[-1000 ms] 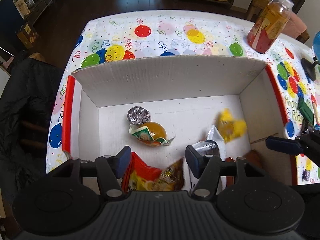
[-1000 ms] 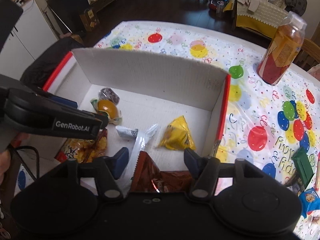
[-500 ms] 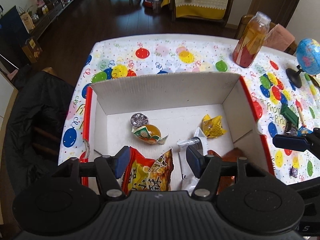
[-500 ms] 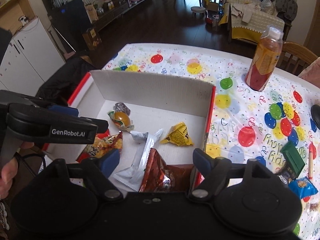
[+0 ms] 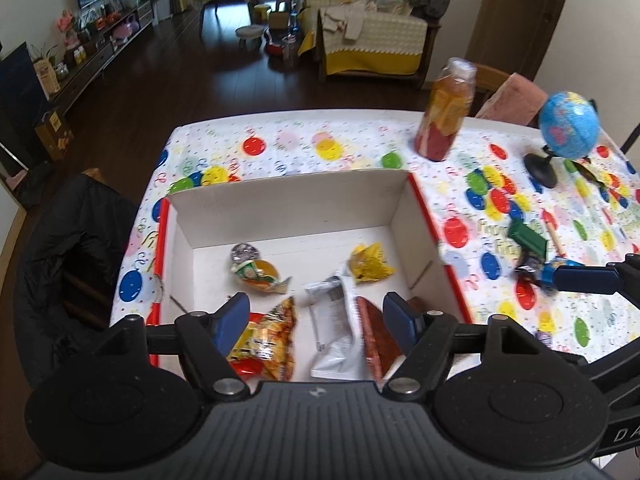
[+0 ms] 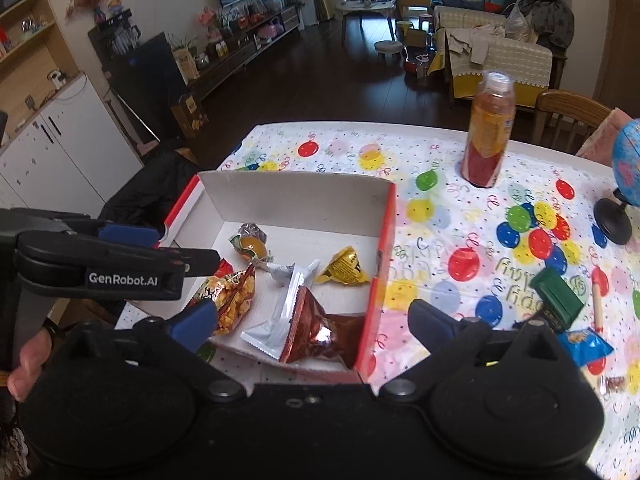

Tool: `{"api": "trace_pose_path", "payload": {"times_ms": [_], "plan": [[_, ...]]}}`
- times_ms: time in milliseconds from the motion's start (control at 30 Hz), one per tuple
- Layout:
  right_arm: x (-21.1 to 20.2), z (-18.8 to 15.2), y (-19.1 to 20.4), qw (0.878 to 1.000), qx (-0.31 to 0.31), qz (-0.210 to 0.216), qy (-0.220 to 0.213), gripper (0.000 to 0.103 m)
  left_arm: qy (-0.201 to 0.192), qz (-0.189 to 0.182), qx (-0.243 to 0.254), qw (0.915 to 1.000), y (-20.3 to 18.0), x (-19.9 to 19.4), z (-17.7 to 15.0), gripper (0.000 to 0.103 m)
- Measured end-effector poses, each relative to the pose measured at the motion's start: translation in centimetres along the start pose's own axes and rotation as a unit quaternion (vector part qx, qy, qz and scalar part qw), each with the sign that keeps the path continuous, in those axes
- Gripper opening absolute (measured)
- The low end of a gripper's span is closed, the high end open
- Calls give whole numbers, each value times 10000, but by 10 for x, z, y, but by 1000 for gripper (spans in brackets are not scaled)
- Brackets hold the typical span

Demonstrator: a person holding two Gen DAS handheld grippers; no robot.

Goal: Organize snacks
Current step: 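Move both tools back over the remaining snacks on the table, then grasp the small purple candy with the left tool while the right tool grasps the small wrapped candy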

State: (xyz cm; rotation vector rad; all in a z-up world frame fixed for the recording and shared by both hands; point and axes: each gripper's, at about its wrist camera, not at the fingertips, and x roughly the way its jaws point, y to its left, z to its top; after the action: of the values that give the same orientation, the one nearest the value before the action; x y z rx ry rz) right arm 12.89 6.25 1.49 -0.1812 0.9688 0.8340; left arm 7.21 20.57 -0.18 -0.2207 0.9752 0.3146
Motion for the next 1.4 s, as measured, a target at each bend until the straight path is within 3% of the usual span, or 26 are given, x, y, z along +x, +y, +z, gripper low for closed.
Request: {"api": "trace_pose_path", "payload": {"times_ms": [167, 367, 800, 1100, 1400], "plan": [[-22, -15, -20, 9999, 137, 37, -87, 103, -159, -220, 107, 9996, -27, -11, -6, 84], [-44, -37, -55, 9996, 258, -90, -81, 103, -213, -437, 277, 9984, -67, -11, -12, 101], [-80, -88, -182, 9924, 850, -888, 97, 101, 110, -705, 564, 9959, -178, 23, -23, 101], [-77, -115, -261, 9826, 1291, -1293, 319, 96, 503, -530, 827, 9939, -249, 63, -42, 101], [-55, -128, -314, 9720, 1834, -1355, 563, 88, 860, -205, 714, 9935, -292, 99, -46, 101]]}}
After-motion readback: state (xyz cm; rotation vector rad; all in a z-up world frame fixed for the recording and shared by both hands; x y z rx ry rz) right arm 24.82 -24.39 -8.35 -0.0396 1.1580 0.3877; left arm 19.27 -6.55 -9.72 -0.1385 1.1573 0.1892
